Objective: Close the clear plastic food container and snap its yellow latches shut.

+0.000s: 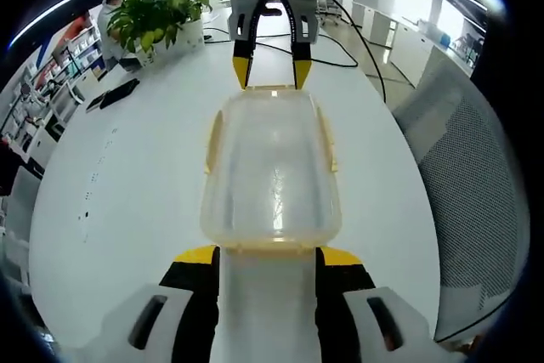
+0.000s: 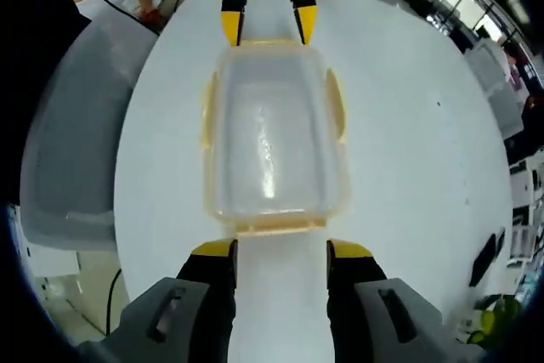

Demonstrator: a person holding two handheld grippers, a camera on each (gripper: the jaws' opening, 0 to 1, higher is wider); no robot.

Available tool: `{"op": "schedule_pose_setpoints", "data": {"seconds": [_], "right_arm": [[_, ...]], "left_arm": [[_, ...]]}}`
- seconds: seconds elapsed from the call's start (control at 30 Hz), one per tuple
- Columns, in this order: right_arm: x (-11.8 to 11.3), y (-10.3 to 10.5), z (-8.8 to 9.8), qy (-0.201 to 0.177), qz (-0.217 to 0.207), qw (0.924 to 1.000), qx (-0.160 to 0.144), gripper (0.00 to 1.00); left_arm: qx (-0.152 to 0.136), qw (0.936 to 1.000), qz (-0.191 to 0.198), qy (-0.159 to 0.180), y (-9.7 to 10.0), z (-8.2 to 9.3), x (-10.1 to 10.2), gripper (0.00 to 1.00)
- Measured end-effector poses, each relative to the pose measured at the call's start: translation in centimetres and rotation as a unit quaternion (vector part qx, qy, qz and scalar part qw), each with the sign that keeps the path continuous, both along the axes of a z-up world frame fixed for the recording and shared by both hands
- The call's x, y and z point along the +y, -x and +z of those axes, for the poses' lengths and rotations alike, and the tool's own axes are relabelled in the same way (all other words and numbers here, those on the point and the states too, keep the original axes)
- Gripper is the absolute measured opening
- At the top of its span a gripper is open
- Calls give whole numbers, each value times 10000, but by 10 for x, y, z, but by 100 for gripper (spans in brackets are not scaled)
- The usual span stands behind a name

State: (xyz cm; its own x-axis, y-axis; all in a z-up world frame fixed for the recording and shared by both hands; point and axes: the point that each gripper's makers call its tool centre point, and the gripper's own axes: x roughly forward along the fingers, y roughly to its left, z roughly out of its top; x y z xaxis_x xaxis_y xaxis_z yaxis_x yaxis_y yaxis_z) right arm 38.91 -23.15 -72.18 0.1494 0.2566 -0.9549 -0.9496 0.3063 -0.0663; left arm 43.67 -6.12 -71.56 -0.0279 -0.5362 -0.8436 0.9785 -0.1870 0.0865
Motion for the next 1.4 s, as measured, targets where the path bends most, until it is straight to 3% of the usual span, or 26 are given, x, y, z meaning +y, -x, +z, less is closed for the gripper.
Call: {"op": "schedule_pose_setpoints", "data": {"seconds": [0.33,0.53,0.77,0.93,1.27,1.4], "right_arm": [[-3,-3,13,-116,-455,9986,-250,38],[-2,-6,25,-371,-1059,9928,-426,36],[-4,-4,29,-526,-1431,9872,-478,36],[1,-7,31,-836,-1927,9760,-580,36],[8,-8,25,-1231,-2619,9553,-597,35],[7,-7,20,-1301,-2914,9462,-525,34]], "left_arm": [[-43,9985,530,127,-5,12,8,38],[-25,9947,1005,233,-5,19,10,38],[-6,9876,1529,353,-5,21,10,38],[56,9801,1915,522,-5,24,8,38],[313,9533,2878,856,-5,23,5,37],[338,9485,3033,844,-1,18,6,38]]}}
